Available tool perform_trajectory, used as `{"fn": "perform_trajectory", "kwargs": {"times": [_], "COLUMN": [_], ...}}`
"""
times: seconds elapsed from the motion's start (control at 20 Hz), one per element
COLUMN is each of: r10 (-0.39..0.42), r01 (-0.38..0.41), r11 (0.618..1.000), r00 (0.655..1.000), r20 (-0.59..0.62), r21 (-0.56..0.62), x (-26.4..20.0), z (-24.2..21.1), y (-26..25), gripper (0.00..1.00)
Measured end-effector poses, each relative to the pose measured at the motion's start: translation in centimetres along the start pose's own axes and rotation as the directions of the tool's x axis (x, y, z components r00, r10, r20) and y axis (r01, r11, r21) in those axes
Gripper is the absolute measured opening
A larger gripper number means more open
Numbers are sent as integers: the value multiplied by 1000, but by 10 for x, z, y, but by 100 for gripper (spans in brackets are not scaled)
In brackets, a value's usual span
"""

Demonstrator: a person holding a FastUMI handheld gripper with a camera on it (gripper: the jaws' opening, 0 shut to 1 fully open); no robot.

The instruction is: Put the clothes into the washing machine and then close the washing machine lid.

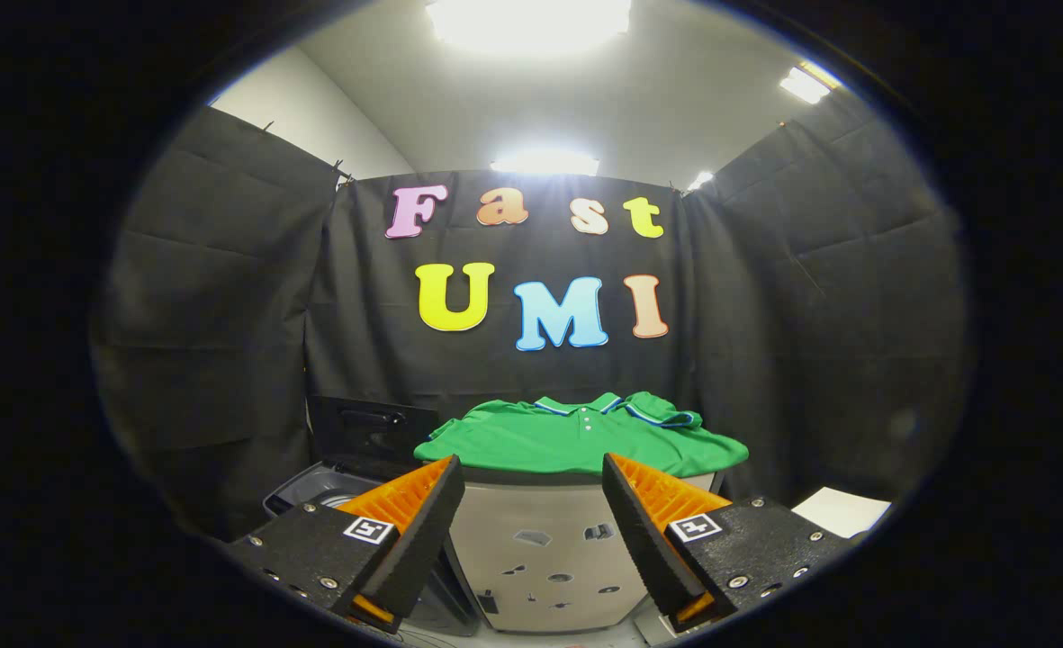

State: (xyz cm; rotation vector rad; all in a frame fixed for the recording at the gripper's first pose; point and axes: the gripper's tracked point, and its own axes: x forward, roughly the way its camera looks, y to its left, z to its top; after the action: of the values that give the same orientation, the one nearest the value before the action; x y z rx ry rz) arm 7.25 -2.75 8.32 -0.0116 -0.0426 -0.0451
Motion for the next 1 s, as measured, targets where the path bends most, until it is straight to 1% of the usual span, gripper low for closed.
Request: {"fn": "perform_trajectory", "kwargs": {"times": [0.1, 0.2, 0.35, 0.5, 0.7, 1.0], "r10": [17, 9, -23, -28, -5, -24], "r01": [-17, -8, 23, 26, 2, 21], "r11": [1000, 1000, 1000, 999, 1000, 1000], "r00": [1000, 1000, 999, 997, 991, 982], "r20": [-11, -20, -37, -78, -131, -186], "r21": [15, 23, -1, -27, -20, -17], "x": [14, 27, 53, 80, 112, 162], "z": [8, 15, 26, 28, 27, 21], "y": [-3, -12, -28, -37, -43, -58], "gripper": [95, 95, 95, 95, 95, 95]}}
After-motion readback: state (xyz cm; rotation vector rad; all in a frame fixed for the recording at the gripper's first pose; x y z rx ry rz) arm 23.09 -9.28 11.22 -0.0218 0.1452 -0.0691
